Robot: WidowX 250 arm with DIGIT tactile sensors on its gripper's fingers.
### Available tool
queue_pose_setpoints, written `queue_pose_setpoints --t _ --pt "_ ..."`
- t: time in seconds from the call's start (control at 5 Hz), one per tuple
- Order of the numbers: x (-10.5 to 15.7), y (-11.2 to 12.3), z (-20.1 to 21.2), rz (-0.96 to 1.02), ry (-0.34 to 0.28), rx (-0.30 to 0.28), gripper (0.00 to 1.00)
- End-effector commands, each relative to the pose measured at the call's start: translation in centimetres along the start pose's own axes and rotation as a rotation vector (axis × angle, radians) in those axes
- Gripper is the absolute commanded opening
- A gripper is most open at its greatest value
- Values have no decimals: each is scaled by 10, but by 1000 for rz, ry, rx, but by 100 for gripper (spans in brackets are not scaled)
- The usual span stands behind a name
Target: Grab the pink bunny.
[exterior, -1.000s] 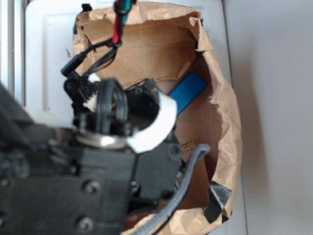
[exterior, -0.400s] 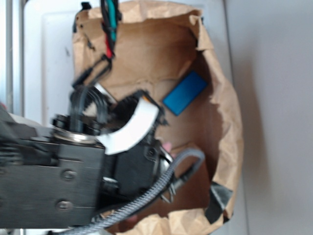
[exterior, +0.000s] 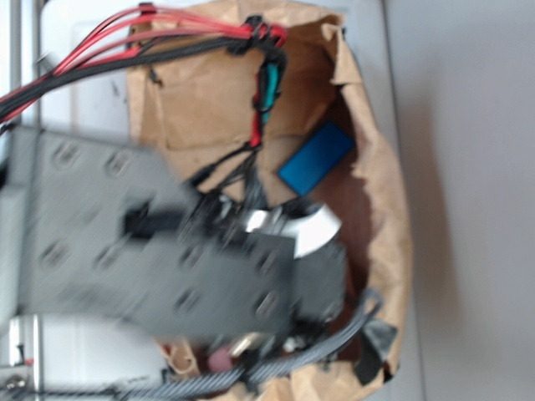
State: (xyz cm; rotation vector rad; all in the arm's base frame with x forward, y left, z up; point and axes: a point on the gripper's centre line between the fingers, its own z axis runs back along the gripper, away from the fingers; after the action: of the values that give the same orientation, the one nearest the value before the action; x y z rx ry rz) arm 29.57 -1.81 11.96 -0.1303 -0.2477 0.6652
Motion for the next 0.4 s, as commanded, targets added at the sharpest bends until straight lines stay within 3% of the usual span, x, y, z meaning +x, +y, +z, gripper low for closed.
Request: queue_pose_setpoints --t 0.0,0.2 --pt "0 -7 12 5 -16 -53 100" --pt "-9 -8 16 -31 -21 -50 100"
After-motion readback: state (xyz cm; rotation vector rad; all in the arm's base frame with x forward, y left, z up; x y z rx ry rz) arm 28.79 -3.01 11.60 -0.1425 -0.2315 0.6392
